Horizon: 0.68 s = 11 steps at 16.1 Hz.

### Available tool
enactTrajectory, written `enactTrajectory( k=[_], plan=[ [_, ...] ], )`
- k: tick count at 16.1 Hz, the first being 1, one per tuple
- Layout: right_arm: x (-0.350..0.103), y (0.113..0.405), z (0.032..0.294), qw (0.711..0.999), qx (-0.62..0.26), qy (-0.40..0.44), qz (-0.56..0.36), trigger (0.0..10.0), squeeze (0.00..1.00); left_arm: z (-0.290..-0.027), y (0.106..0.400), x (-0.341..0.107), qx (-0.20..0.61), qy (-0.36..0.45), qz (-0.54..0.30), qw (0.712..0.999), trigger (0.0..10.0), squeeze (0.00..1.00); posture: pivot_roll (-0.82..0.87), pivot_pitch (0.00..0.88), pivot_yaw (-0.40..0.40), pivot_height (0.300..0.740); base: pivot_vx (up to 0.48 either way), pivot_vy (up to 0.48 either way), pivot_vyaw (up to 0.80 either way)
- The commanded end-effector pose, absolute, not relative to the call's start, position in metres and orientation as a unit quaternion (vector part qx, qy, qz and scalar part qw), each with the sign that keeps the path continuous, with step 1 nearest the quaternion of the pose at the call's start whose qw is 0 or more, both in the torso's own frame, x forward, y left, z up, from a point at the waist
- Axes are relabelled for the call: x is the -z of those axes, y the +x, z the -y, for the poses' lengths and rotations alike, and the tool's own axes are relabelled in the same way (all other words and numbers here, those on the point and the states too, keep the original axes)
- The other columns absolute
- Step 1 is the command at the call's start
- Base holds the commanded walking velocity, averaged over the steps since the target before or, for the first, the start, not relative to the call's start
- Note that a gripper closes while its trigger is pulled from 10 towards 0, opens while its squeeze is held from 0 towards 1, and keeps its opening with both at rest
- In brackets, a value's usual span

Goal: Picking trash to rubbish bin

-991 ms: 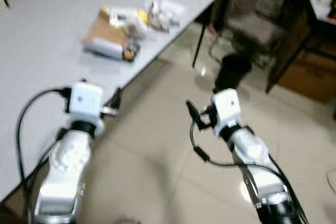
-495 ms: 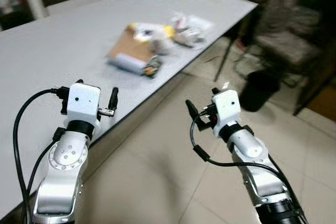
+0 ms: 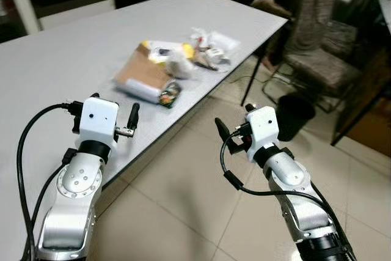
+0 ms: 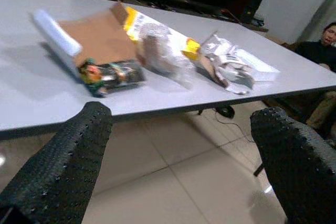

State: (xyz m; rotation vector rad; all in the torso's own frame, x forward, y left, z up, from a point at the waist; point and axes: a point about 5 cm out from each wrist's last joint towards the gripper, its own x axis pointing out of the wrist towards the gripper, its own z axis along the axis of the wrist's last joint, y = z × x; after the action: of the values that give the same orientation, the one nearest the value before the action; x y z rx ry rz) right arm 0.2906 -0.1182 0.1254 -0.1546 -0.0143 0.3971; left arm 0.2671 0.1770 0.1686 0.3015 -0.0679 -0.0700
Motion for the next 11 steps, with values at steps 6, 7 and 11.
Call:
enactTrajectory(
  k=[6,7,11],
  plan=[
    [-0.129,0.292,0.124,0.984,-0.173,-0.045,0.014,10.0,0.0,-0.172,0.267,-0.167,0.064,0.152,0.03,0.986,10.0,0.0,0.02,0.016,-0.068,0.74,0.368,0.0,0.4],
    [-0.127,0.292,0.125,0.985,-0.17,-0.039,0.009,10.0,0.0,-0.171,0.268,-0.166,0.069,0.151,0.029,0.986,10.0,0.0,0.02,0.016,-0.064,0.74,0.368,0.0,0.0],
    [-0.122,0.287,0.13,0.989,-0.148,-0.015,-0.012,10.0,0.0,-0.167,0.271,-0.167,0.083,0.147,0.03,0.985,10.0,0.0,0.01,0.021,-0.051,0.74,0.368,0.0,-0.2]
  ],
)
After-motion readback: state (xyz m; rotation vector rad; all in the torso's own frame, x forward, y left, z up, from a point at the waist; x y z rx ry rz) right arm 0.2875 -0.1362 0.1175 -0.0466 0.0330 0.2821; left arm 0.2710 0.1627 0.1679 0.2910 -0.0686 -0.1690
